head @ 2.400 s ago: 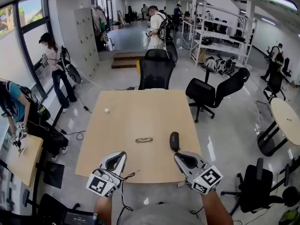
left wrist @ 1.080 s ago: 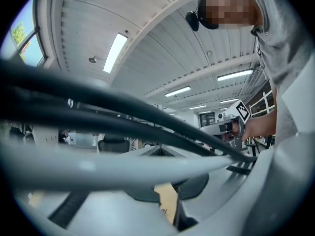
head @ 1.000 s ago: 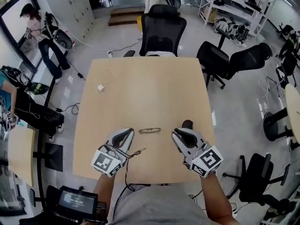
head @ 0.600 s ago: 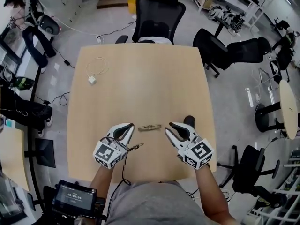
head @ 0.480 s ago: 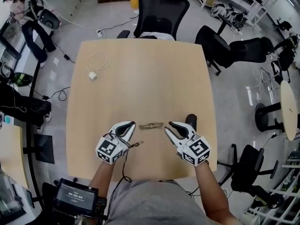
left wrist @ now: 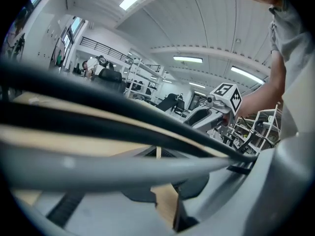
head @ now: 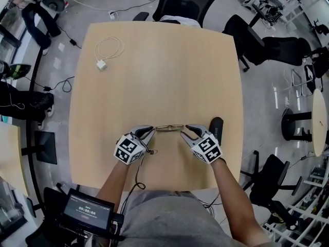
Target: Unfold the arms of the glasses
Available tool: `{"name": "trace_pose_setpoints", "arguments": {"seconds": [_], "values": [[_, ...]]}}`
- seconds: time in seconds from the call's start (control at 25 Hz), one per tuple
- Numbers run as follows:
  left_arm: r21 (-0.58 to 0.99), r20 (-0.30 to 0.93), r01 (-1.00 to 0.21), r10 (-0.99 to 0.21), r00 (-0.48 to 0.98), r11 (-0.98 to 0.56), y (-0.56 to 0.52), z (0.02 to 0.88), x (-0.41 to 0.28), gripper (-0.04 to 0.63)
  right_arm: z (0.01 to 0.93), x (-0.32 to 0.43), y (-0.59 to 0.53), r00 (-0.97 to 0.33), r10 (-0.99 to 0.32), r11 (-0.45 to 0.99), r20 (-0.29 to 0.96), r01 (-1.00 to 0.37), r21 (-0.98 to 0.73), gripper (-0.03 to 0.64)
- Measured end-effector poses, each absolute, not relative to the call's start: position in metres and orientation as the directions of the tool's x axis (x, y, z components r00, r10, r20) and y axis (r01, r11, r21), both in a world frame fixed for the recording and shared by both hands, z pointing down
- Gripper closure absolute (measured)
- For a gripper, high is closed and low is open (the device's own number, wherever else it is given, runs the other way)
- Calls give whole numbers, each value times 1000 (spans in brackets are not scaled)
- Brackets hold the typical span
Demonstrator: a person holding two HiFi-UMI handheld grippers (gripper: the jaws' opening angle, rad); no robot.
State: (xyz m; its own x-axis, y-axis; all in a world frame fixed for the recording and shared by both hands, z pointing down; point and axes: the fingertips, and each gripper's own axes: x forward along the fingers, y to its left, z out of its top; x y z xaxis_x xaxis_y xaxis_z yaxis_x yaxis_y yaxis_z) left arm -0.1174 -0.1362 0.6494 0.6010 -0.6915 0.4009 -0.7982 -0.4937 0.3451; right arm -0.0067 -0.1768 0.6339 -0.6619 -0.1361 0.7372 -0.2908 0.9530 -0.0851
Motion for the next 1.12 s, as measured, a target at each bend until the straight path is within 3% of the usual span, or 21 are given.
{"name": "trace_pose_setpoints", "arguments": {"seconds": [0.24,0.64,0.76,1.12], "values": [[355,448,-783,-643,621,-510,-137,679,-111,586,686,-3,-182,-581,-85,965,809,-249,-78,500],[324,485,-753,-583,652,-573,-139,691,-96,586,714,2,-185,-509,-108,976,854,-217,-6,502],[327,488,-742,-568,663,-586,-139,689,-92,586,712,4,-188,-492,-130,978,861,-207,30,564],[344,509,-701,-504,698,-624,-130,691,-84,586,711,3,-188,-468,-165,974,868,-217,68,579]]}}
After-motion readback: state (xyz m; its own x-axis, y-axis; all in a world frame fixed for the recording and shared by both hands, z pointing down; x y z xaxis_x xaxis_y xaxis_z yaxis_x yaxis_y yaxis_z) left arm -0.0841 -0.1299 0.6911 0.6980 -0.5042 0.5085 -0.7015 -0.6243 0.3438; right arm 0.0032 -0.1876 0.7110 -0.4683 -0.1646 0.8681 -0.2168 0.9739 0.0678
